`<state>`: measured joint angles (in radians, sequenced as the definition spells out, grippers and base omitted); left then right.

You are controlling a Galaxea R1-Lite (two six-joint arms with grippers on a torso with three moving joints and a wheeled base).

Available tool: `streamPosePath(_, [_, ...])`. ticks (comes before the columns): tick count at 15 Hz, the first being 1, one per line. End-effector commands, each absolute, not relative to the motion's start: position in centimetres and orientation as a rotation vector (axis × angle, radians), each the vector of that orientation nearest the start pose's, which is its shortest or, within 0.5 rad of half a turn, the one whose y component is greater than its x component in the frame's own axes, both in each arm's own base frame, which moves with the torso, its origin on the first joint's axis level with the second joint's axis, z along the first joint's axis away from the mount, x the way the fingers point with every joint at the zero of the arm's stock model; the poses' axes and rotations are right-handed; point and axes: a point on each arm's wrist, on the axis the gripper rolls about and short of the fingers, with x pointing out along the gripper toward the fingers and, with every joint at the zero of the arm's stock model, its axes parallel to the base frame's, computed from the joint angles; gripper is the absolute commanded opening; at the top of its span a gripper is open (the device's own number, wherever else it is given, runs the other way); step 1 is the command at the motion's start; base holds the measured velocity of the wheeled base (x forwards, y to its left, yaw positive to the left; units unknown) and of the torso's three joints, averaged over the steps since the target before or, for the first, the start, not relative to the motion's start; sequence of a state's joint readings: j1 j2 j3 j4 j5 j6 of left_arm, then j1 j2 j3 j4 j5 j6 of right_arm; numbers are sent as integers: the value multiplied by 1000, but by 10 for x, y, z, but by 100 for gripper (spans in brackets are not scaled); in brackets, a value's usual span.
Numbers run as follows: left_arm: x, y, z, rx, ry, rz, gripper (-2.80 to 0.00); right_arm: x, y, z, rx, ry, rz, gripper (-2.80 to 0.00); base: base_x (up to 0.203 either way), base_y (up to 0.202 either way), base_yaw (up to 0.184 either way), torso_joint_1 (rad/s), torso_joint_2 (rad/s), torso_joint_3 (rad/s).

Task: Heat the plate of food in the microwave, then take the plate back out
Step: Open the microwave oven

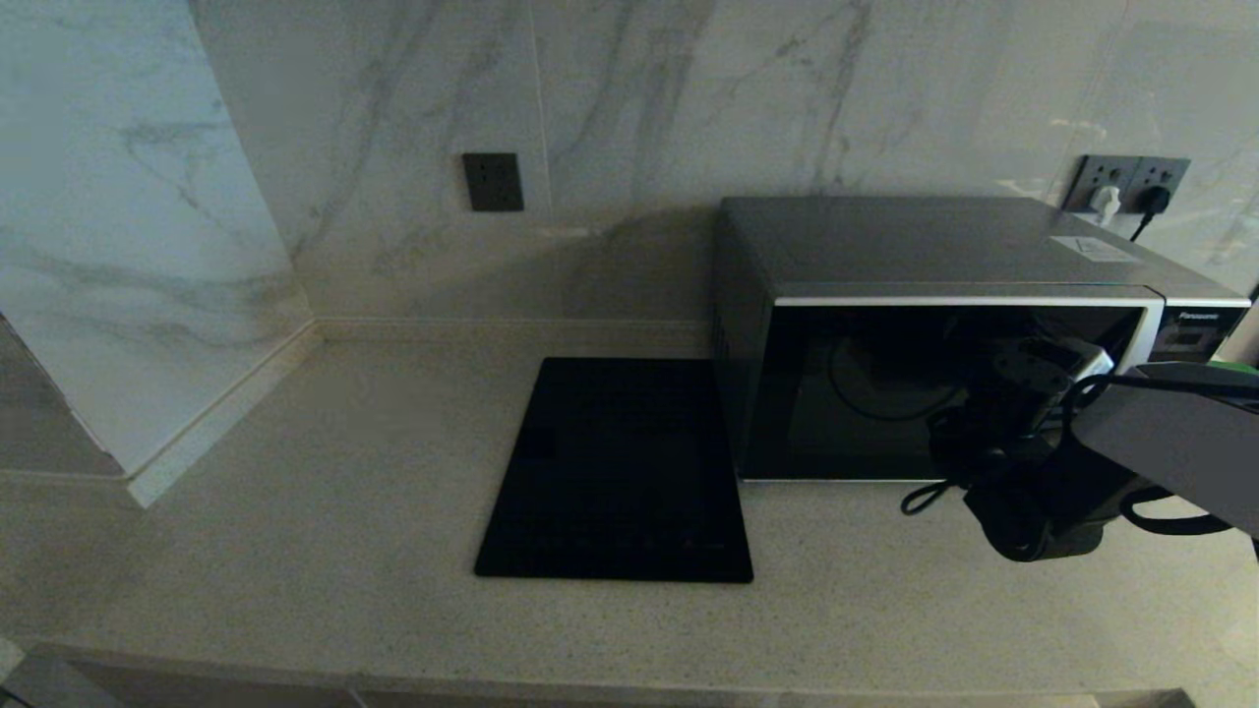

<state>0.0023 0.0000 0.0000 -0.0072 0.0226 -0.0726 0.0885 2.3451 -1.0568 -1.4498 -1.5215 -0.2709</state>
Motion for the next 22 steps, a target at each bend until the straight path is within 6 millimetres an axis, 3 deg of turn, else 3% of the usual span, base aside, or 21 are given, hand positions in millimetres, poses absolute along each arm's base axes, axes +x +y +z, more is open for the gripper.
streamPosePath(1, [-23, 0, 76, -74, -7, 24, -280, 411, 14, 81, -89, 68, -1441, 0, 0, 0, 0, 0, 0, 0])
streamPosePath(5, [-23, 0, 76, -74, -9, 24, -280, 417, 15, 92, -59, 40, -1442, 0, 0, 0, 0, 0, 0, 0])
streamPosePath(12, [-23, 0, 76, -74, -8, 24, -280, 421, 10, 94, -47, 28, -1454, 0, 0, 0, 0, 0, 0, 0])
streamPosePath(13, [-23, 0, 76, -74, -8, 25, -280, 420, 9, 95, -43, 25, -1456, -280, 0, 0, 0, 0, 0, 0])
streamPosePath(22, [-23, 0, 76, -74, -8, 24, -280, 419, 11, 94, -42, 24, -1452, -280, 0, 0, 0, 0, 0, 0])
